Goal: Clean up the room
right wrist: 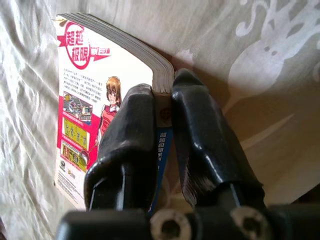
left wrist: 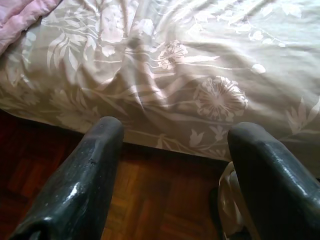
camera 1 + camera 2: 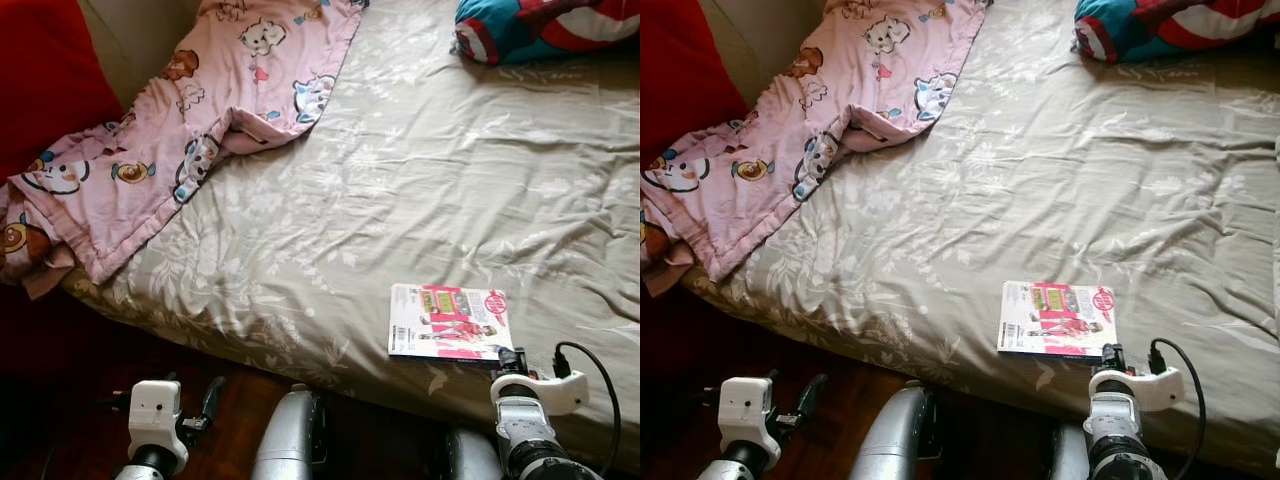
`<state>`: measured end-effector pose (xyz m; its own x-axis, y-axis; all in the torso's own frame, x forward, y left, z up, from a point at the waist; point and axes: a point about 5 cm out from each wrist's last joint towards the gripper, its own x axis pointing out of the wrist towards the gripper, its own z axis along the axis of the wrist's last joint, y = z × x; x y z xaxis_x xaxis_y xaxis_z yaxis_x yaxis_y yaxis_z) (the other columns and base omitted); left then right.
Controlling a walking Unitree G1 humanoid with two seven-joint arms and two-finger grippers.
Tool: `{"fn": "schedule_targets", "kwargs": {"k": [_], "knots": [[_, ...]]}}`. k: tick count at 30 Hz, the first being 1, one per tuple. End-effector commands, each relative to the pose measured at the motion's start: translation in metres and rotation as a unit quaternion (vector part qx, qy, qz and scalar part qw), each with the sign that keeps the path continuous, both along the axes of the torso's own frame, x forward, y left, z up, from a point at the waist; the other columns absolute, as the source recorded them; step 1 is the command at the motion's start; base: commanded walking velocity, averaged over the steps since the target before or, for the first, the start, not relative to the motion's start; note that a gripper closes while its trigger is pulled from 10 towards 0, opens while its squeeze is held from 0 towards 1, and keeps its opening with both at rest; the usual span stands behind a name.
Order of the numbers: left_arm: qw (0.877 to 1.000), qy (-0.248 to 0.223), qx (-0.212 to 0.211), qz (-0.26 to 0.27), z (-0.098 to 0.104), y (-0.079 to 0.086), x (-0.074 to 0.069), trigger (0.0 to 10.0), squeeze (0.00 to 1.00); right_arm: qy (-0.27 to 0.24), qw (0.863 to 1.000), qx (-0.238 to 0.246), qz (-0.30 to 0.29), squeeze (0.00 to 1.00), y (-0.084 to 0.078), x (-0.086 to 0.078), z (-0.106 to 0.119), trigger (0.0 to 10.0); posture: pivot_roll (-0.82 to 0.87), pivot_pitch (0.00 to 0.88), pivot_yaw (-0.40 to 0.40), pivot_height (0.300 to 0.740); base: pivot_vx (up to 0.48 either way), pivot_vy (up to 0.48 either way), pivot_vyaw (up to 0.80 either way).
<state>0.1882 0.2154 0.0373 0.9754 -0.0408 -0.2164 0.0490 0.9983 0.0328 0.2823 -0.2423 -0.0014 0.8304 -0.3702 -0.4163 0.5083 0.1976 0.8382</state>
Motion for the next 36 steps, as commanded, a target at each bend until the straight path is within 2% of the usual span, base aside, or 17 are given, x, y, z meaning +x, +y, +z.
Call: {"fn": "schedule_targets", "kwargs": {"k": [1,7,17,18,19,20,21,22,23,28,29,31,32,33,34,36], "knots": [[1.000,0.019,0.010,0.008,-0.004,0.009,-0.007,10.0,0.00,0.006,1.000,0.002,-0.023,0.00,-0.004,-0.006,-0.003,10.0,0.18,0.319,0.197,0.651,0.000,0.000,0.00],[1.000,0.022,0.007,0.008,-0.006,0.008,-0.007,10.0,0.00,0.012,0.999,0.002,-0.031,0.00,-0.008,-0.009,-0.005,10.0,0.17,0.320,0.197,0.651,0.000,0.000,0.00],[1.000,0.022,0.008,0.008,-0.006,0.008,-0.007,10.0,0.00,0.022,0.999,0.002,-0.026,0.00,-0.006,-0.013,-0.010,10.0,0.17,0.320,0.198,0.651,0.000,0.000,0.00],[1.000,0.022,0.008,0.008,-0.005,0.008,-0.007,10.0,0.00,0.023,0.999,0.003,-0.027,0.34,-0.005,-0.014,-0.010,10.0,0.17,0.320,0.198,0.651,0.000,0.000,0.00],[1.000,0.022,0.008,0.008,-0.005,0.008,-0.007,10.0,0.00,0.024,0.999,0.004,-0.027,0.34,-0.005,-0.014,-0.011,10.0,0.17,0.319,0.198,0.651,0.000,0.000,0.00],[1.000,0.022,0.008,0.007,-0.005,0.008,-0.007,10.0,0.00,0.026,0.999,0.005,-0.027,0.59,-0.005,-0.014,-0.011,10.0,0.17,0.319,0.198,0.651,0.000,0.000,0.00],[1.000,0.021,0.008,0.007,-0.005,0.008,-0.007,10.0,0.00,0.027,0.999,0.005,-0.027,0.59,-0.005,-0.015,-0.012,10.0,0.17,0.319,0.198,0.651,0.000,0.000,0.00],[1.000,0.021,0.007,0.007,-0.004,0.007,-0.007,10.0,0.00,0.029,0.999,0.006,-0.027,0.84,-0.005,-0.016,-0.012,10.0,0.17,0.319,0.198,0.651,0.000,0.000,0.00],[1.000,0.020,0.007,0.007,-0.004,0.007,-0.007,10.0,0.00,0.030,0.999,0.006,-0.027,0.85,-0.005,-0.016,-0.013,10.0,0.17,0.319,0.198,0.651,0.000,0.000,0.00],[1.000,0.019,0.007,0.007,-0.003,0.006,-0.005,10.0,0.00,0.039,0.999,0.007,-0.028,0.83,-0.004,-0.019,-0.016,10.0,0.17,0.316,0.197,0.651,0.000,0.000,0.00],[1.000,0.018,0.007,0.007,-0.003,0.006,-0.005,10.0,0.00,0.046,0.999,0.007,-0.028,0.79,-0.004,-0.020,-0.017,10.0,0.17,0.316,0.197,0.651,0.000,0.000,0.00],[1.000,0.018,0.006,0.006,-0.003,0.005,-0.004,10.0,0.00,0.054,0.998,0.007,-0.028,0.78,-0.004,-0.022,-0.018,10.0,0.17,0.313,0.196,0.651,0.000,0.000,0.00],[1.000,0.018,0.006,0.006,-0.002,0.005,-0.004,10.0,0.00,0.058,0.998,0.007,-0.027,0.38,-0.004,-0.022,-0.019,10.0,0.17,0.312,0.195,0.651,0.000,0.000,0.00],[1.000,0.018,0.006,0.006,-0.002,0.005,-0.004,10.0,0.00,0.058,0.998,0.007,-0.027,0.38,-0.004,-0.022,-0.019,10.0,0.17,0.312,0.195,0.651,0.000,0.000,0.00],[1.000,0.017,0.006,0.006,-0.002,0.004,-0.003,10.0,0.00,0.061,0.998,0.007,-0.026,0.00,-0.004,-0.023,-0.020,10.0,0.17,0.312,0.195,0.651,0.000,0.000,0.00],[1.000,0.017,0.005,0.006,-0.002,0.004,-0.003,10.0,0.00,0.061,0.998,0.006,-0.026,0.00,-0.004,-0.023,-0.020,10.0,0.16,0.310,0.193,0.651,0.000,0.000,0.00]]}}
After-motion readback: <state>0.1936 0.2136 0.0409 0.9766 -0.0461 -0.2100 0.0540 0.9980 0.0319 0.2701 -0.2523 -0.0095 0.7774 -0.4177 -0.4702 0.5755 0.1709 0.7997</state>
